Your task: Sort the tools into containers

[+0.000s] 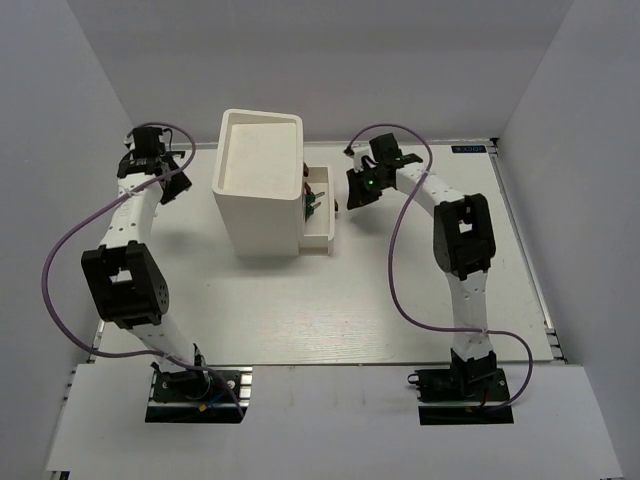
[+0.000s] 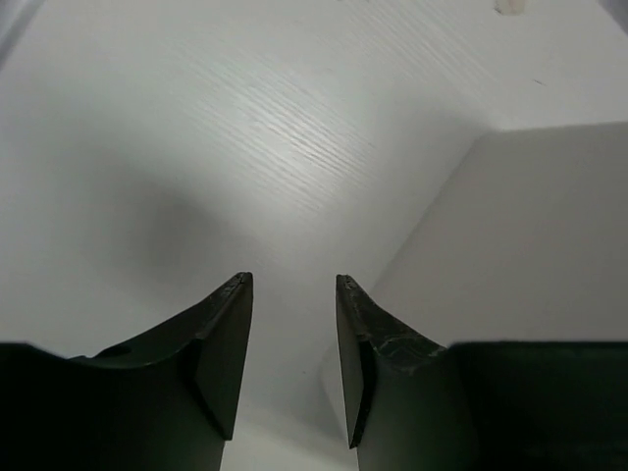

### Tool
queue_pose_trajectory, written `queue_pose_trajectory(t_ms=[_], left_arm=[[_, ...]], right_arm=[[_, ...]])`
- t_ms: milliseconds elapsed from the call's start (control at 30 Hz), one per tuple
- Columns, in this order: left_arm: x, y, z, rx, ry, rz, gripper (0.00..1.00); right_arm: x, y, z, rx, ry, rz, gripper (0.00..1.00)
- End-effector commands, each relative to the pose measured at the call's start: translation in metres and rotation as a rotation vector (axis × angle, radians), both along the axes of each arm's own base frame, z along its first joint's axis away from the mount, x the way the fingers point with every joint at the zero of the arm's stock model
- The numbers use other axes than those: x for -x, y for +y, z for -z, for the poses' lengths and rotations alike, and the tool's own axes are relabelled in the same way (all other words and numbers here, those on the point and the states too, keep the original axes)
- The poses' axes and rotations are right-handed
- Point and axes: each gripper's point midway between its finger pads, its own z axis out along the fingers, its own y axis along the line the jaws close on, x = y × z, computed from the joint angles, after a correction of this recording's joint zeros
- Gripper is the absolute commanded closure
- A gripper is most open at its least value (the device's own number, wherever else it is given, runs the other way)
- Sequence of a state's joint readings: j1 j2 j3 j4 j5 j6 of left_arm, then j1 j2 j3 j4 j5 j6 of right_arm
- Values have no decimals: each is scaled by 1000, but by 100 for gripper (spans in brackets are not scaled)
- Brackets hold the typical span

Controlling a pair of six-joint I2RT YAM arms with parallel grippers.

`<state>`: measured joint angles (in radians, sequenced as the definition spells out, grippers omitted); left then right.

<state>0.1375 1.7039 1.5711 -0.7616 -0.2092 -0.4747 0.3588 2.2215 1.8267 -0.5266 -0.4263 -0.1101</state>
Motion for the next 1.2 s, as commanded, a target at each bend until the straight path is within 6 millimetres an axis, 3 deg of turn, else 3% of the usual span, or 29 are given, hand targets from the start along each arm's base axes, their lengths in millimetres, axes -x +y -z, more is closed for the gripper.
queue_pose_trajectory(t_ms=[0, 100, 133, 267, 400, 433, 567, 867, 1167], left_arm=[[-37, -47, -29, 161, -203, 186, 50], [-45, -62, -20, 211, -204, 271, 52], [-50, -70, -16, 220, -216, 309, 52], [-46, -96, -3, 305, -205, 416, 53], [-40, -109, 3, 357, -202, 482, 54], [-38, -111, 7, 368, -193, 488, 54], [-33, -122, 9, 403, -185, 525, 54], [-30, -123, 12, 410, -167, 521, 54], [-27, -124, 13, 413, -159, 532, 54]], right_arm=[[-17, 21, -24, -18, -106, -32, 84], [-15, 42, -17, -48, -80, -58, 88], [-16, 48, -23, -72, -82, -69, 88], [-2, 73, -22, -109, -54, -113, 89], [1, 82, -25, -148, -31, -119, 89], [4, 86, -18, -158, -1, -118, 89], [10, 96, -25, -204, 28, -121, 89], [18, 132, -46, -369, 137, -145, 93], [18, 145, -44, -406, 189, -133, 94]])
